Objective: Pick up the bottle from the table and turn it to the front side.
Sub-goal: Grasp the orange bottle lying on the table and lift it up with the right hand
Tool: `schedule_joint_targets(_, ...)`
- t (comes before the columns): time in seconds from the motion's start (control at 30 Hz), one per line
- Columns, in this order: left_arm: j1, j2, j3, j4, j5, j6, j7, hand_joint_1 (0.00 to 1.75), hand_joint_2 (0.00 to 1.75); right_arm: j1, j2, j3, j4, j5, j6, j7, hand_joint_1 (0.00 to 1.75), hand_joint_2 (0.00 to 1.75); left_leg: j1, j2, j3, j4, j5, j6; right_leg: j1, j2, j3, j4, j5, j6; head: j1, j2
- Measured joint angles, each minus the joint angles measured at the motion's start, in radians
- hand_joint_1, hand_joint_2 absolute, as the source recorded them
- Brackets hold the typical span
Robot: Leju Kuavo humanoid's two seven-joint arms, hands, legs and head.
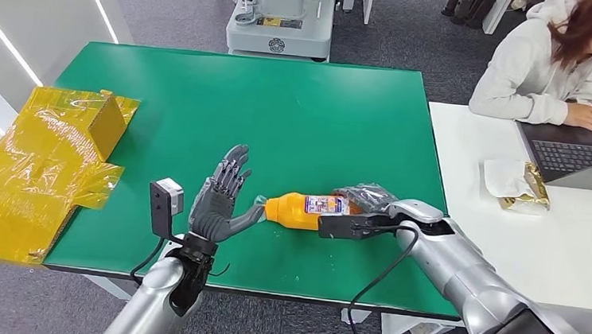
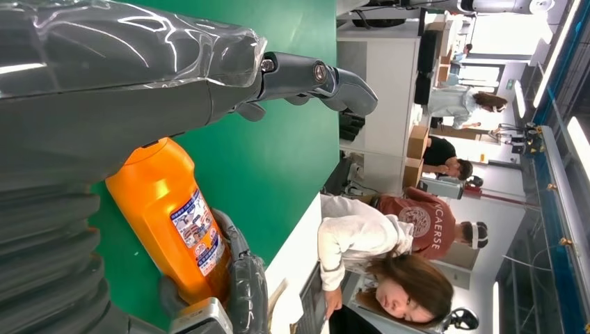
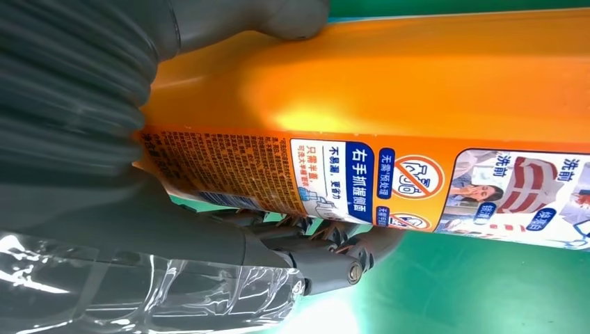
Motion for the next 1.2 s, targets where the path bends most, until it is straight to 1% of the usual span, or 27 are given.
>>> schedule_joint_targets(0.17, 0.0, 0.0, 0.0, 0.0, -0.001, 0.001, -0.001, 0.0, 1.75, 0.003, -0.001, 0.007, 0.0, -0.017, -0.032, -0.006, 1.75, 1.75, 0.0, 0.0, 0.0, 0.0, 0.0, 0.0, 0.0, 0.0, 0.0, 0.0, 0.0, 0.0, 0.0, 0.0)
schedule_joint_targets(0.33, 0.015, 0.004, 0.0, -0.004, -0.02, 0.026, -0.017, 0.0, 1.75, 0.046, -0.002, -0.02, -0.006, -0.111, -0.133, -0.059, 1.75, 1.75, 0.0, 0.0, 0.0, 0.0, 0.0, 0.0, 0.0, 0.0, 0.0, 0.0, 0.0, 0.0, 0.0, 0.0)
schedule_joint_targets(0.43, 0.023, 0.006, 0.0, -0.007, -0.03, 0.039, -0.021, 0.0, 1.75, 0.06, -0.004, -0.035, -0.012, -0.137, -0.143, -0.074, 1.75, 1.75, 0.0, 0.0, 0.0, 0.0, 0.0, 0.0, 0.0, 0.0, 0.0, 0.0, 0.0, 0.0, 0.0, 0.0)
schedule_joint_targets(0.5, 0.027, 0.007, 0.0, -0.011, -0.05, 0.067, -0.029, 0.0, 1.75, 0.083, -0.004, -0.058, -0.024, -0.205, -0.147, -0.11, 1.75, 1.75, 0.0, 0.0, 0.0, 0.0, 0.0, 0.0, 0.0, 0.0, 0.0, 0.0, 0.0, 0.0, 0.0, 0.0)
schedule_joint_targets(0.57, 0.037, 0.008, 0.0, -0.023, -0.08, 0.108, -0.04, 0.0, 1.75, 0.142, -0.005, -0.109, -0.065, -0.309, -0.155, -0.16, 1.75, 1.75, 0.001, 0.0, 0.0, 0.0, 0.0, 0.0, 0.0, 0.0, 0.0, 0.0, 0.0, 0.0, 0.0, 0.0)
schedule_joint_targets(0.63, 0.046, 0.01, 0.0, -0.037, -0.104, 0.138, -0.045, 0.0, 1.75, 0.217, -0.008, -0.173, -0.129, -0.398, -0.164, -0.187, 1.75, 1.75, 0.001, -0.001, 0.0, 0.0, 0.0, 0.0, 0.0, -0.001, 0.0, 0.0, 0.0, 0.0, 0.0, 0.0)
schedule_joint_targets(0.8, 0.058, 0.011, 0.0, -0.066, -0.138, 0.189, -0.059, 0.0, 1.75, 0.365, -0.018, -0.264, -0.282, -0.535, -0.174, -0.2, 1.75, 1.75, 0.001, -0.002, -0.001, -0.001, 0.0, 0.0, 0.001, -0.002, 0.0, -0.001, -0.001, 0.0, 0.0, 0.0)
schedule_joint_targets(0.93, 0.062, 0.01, 0.0, -0.086, -0.143, 0.201, -0.063, 0.0, 1.75, 0.479, -0.02, -0.313, -0.409, -0.574, -0.207, -0.196, 1.75, 1.75, 0.001, -0.001, -0.002, -0.001, -0.001, 0.0, 0.0, -0.001, -0.001, 0.0, -0.001, 0.0, 0.0, 0.0)
schedule_joint_targets(1.07, 0.062, 0.008, 0.0, -0.095, -0.142, 0.201, -0.063, 0.0, 1.75, 0.541, -0.021, -0.335, -0.485, -0.58, -0.215, -0.187, 1.75, 1.75, 0.001, -0.001, -0.002, -0.001, -0.001, 0.0, 0.0, -0.001, -0.001, -0.001, -0.001, 0.0, 0.0, 0.0)
schedule_joint_targets(1.2, 0.059, 0.01, 0.0, -0.099, -0.124, 0.204, -0.062, 0.0, 1.75, 0.628, -0.022, -0.37, -0.585, -0.611, -0.258, -0.197, 1.75, 1.75, 0.001, -0.001, -0.002, -0.001, -0.001, 0.0, 0.0, -0.002, -0.001, 0.0, -0.001, 0.0, 0.0, 0.0)
